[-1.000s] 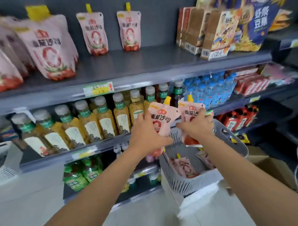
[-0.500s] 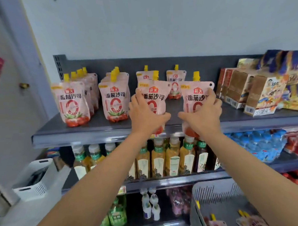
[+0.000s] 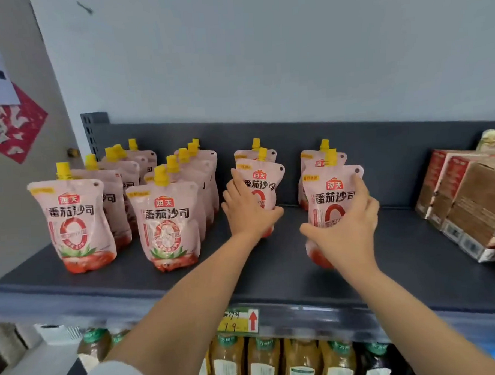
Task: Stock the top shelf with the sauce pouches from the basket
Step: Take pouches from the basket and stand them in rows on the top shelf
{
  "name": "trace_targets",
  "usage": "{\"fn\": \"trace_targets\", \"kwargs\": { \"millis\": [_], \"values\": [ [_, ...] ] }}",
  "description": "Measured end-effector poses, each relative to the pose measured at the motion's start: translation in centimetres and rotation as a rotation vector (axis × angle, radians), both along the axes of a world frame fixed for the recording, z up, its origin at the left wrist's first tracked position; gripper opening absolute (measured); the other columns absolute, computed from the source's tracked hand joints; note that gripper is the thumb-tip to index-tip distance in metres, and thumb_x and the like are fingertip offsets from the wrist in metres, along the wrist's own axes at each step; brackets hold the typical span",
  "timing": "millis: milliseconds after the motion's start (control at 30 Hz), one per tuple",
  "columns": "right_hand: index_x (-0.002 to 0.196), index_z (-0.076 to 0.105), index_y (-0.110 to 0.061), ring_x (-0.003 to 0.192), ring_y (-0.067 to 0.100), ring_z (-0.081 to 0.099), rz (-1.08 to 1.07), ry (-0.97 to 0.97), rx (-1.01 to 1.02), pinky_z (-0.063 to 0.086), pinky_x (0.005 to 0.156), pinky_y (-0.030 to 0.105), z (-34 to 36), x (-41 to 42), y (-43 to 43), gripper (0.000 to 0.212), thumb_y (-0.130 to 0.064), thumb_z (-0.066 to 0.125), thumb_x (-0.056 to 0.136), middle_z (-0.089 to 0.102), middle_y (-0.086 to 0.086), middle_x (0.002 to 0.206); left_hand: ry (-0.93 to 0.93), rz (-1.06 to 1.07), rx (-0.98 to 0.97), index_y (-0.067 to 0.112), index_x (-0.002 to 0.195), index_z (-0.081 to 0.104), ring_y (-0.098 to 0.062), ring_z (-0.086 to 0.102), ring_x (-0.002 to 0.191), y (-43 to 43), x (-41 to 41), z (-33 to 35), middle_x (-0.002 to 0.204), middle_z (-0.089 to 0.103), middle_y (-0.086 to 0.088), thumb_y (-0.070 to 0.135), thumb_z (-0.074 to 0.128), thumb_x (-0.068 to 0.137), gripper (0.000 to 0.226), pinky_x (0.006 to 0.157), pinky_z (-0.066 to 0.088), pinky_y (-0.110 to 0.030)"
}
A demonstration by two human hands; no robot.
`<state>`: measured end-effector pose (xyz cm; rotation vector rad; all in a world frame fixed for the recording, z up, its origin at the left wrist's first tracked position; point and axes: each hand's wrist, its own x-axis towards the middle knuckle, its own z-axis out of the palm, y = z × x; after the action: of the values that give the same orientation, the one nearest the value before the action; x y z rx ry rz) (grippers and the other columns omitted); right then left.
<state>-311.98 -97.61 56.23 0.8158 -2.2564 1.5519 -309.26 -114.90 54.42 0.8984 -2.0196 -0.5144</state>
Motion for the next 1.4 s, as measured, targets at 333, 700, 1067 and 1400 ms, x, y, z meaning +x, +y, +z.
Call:
{"fn": "trace_targets", "kwargs": {
  "millis": [333,700,1067,1400],
  "values": [
    [0.15,0.005,-0.032,0.125,0.023,0.029,0.065,-0.02,-0.032,0.034,0.094,0.03,-2.2,-2.9,-2.4,0.122,-0.014,0.082,0.057,0.023,0.003,0.136,0.252,-0.086,0.079,0.014,0.147,0.013,-0.023,0.027,0.131,-3.0,-4.4,-0.6,0.14,0.03,-0.007,0.047,0.091,0.048,0.13,0.11,0.027,-0.04],
    [0.15,0.001,-0.028,0.126,0.022,0.025,0.063,0.007,-0.02,0.028,0.093,0.028,-2.8,-3.1,-2.9,0.121,-0.017,0.081,0.06,0.021,0.006,0.139,0.309,-0.332,0.284,0.018,0.13,0.028,-0.008,0.046,0.111,-5.2,-3.3,-0.6,0.121,0.046,0.005,0.026,0.094,0.053,0.101,0.089,0.042,-0.022],
    [0.15,0.003,-0.026,0.127,0.022,0.024,0.044,0.054,-0.014,0.03,0.096,0.031,-3.5,-3.3,-2.9,0.121,-0.021,0.082,0.059,0.02,0.006,0.141,0.365,-0.303,0.326,0.024,0.112,0.032,-0.007,0.05,0.102,-5.6,-4.1,-0.9,0.111,0.049,0.007,0.029,0.094,0.052,0.086,0.07,0.04,-0.01],
    [0.15,0.004,-0.021,0.128,0.022,0.025,0.031,0.116,0.004,0.026,0.096,0.028,-3.9,-3.4,-2.8,0.12,-0.029,0.084,0.061,0.021,0.008,0.141,0.459,-0.304,0.317,0.019,0.117,0.045,-0.007,0.056,0.102,-5.2,-4.2,-0.1,0.115,0.058,0.003,0.033,0.086,0.066,0.068,0.081,0.049,-0.02]
  ]
}}
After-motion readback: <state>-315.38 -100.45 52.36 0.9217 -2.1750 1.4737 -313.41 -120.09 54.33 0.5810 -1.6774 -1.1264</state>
